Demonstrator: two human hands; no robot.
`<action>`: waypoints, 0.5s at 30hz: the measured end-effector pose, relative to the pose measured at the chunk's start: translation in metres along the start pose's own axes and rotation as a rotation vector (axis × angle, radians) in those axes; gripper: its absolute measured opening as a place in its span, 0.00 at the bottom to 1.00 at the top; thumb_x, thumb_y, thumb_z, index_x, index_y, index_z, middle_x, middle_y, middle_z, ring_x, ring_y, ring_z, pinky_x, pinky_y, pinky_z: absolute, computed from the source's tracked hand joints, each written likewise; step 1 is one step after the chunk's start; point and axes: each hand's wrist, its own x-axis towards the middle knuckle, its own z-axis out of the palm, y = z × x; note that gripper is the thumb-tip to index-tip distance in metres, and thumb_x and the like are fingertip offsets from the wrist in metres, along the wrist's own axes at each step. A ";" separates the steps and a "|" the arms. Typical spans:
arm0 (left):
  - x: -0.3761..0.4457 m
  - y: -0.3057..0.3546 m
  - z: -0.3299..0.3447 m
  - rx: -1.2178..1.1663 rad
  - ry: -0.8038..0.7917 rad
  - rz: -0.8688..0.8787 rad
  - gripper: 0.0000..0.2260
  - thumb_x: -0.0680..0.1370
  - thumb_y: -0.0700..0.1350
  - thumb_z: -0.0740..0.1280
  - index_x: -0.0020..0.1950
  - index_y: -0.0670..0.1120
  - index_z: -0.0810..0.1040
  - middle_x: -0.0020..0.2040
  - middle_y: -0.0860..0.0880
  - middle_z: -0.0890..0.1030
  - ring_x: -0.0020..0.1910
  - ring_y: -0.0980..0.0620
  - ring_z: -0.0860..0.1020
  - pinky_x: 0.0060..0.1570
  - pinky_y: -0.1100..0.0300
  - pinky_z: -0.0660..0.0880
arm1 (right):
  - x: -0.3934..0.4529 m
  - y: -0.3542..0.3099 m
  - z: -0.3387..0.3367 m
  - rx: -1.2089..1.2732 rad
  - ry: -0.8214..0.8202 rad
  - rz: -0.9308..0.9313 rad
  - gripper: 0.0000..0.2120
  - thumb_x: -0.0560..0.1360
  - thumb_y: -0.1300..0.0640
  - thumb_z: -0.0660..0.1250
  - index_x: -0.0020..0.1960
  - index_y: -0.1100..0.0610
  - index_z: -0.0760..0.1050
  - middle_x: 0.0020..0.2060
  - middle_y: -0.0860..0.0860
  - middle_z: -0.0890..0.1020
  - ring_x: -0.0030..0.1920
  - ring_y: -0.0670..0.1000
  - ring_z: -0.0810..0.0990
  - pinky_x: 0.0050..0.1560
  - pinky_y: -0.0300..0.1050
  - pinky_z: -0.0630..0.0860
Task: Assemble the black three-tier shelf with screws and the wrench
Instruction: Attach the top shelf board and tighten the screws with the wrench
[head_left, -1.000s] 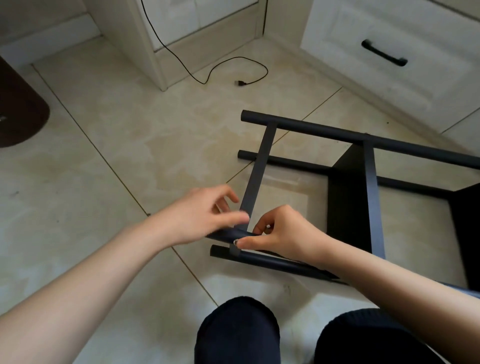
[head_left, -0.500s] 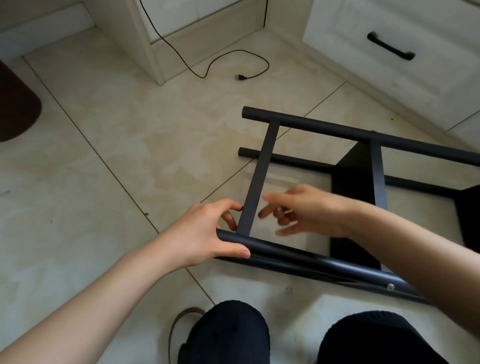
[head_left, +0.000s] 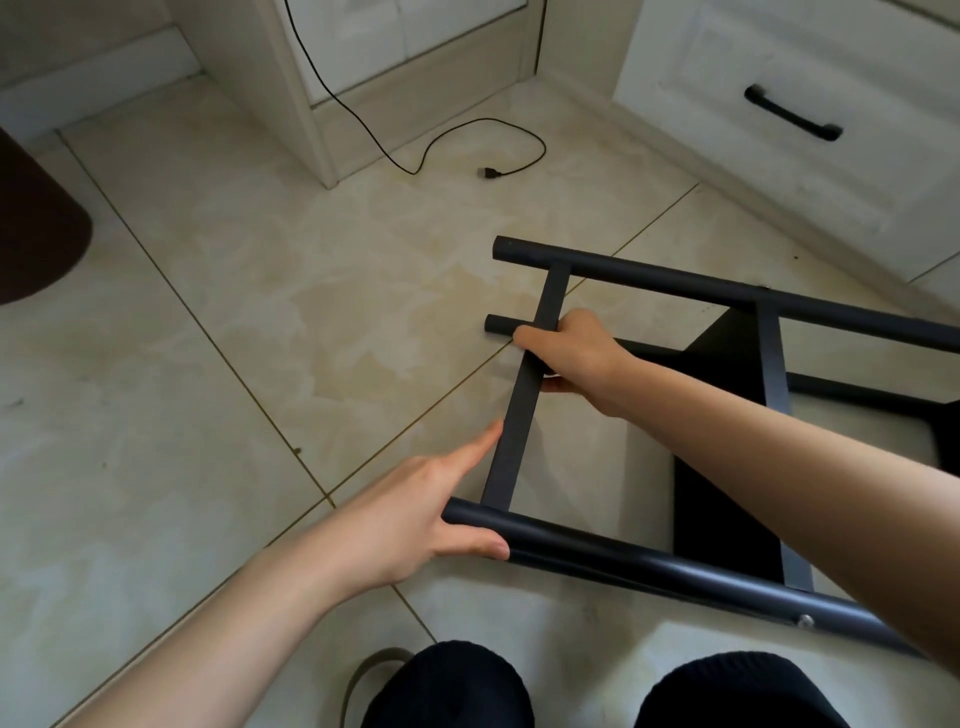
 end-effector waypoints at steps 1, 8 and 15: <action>0.000 -0.001 0.001 -0.006 -0.008 0.001 0.49 0.68 0.64 0.73 0.76 0.74 0.41 0.60 0.52 0.69 0.55 0.70 0.55 0.62 0.61 0.68 | 0.000 0.000 0.000 -0.004 -0.006 0.000 0.08 0.76 0.55 0.68 0.42 0.57 0.72 0.38 0.51 0.80 0.38 0.49 0.82 0.40 0.43 0.84; 0.003 -0.007 0.005 -0.120 -0.008 0.177 0.46 0.71 0.55 0.76 0.72 0.80 0.45 0.77 0.67 0.56 0.64 0.68 0.52 0.66 0.67 0.66 | -0.001 -0.002 0.000 0.006 -0.035 -0.022 0.07 0.75 0.58 0.69 0.41 0.56 0.73 0.37 0.52 0.79 0.38 0.48 0.81 0.36 0.39 0.82; 0.002 -0.018 0.012 -0.166 -0.052 0.190 0.44 0.72 0.51 0.77 0.72 0.80 0.51 0.70 0.83 0.44 0.71 0.80 0.47 0.65 0.83 0.47 | 0.003 -0.003 0.003 -0.164 -0.088 -0.010 0.08 0.75 0.55 0.69 0.41 0.54 0.72 0.37 0.49 0.78 0.38 0.47 0.77 0.35 0.38 0.77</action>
